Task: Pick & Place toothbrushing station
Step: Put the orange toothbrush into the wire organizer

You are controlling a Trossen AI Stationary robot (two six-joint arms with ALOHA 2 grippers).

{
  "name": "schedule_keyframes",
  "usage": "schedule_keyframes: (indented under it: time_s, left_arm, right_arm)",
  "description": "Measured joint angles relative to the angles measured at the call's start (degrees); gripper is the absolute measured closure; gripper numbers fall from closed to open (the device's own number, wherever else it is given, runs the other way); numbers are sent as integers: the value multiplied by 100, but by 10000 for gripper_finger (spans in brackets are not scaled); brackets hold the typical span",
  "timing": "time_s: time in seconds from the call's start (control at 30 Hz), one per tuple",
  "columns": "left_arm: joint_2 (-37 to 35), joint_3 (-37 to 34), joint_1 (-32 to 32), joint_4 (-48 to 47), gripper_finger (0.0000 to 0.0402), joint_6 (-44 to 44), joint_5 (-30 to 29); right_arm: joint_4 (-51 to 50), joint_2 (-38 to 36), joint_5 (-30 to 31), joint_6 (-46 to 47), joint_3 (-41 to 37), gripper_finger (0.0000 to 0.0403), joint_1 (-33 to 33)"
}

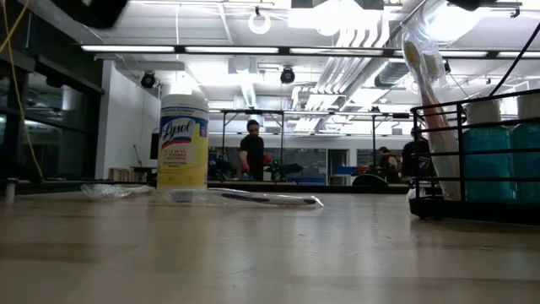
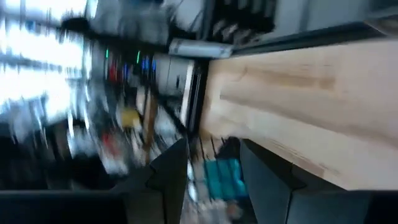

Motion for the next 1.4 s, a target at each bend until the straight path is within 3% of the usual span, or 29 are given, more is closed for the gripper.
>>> schedule_keyframes:
  time_s: [0.13,0.43,0.67,0.87,1.03,1.1,1.23,1.4]
  left_arm:
    - [3,-4,-5,522,259,-1862,-1391]
    - [1,-2,-42,710,259,-3421,-4016]
    - [-69,-2,-418,693,259,-4182,-4865]
    - [-478,0,-557,-127,259,-5291,-4736]
    - [-1056,4,-272,-2077,264,-7434,-3141]
    - [-1181,2,-99,-2625,267,-7932,-2951]
    - [-1278,2,144,-2892,270,-7992,-2809]
    - [-1295,2,808,-2901,270,-7917,-1668]
  right_arm:
    - [20,0,-4,0,0,324,0]
    - [25,0,0,-173,0,324,0]
    - [23,0,0,-243,0,324,0]
    - [36,2,0,-297,0,324,0]
    - [38,2,0,-297,0,324,0]
    - [38,2,0,-297,0,324,0]
    - [36,4,0,-330,0,324,0]
    - [36,4,-15,-334,0,324,0]
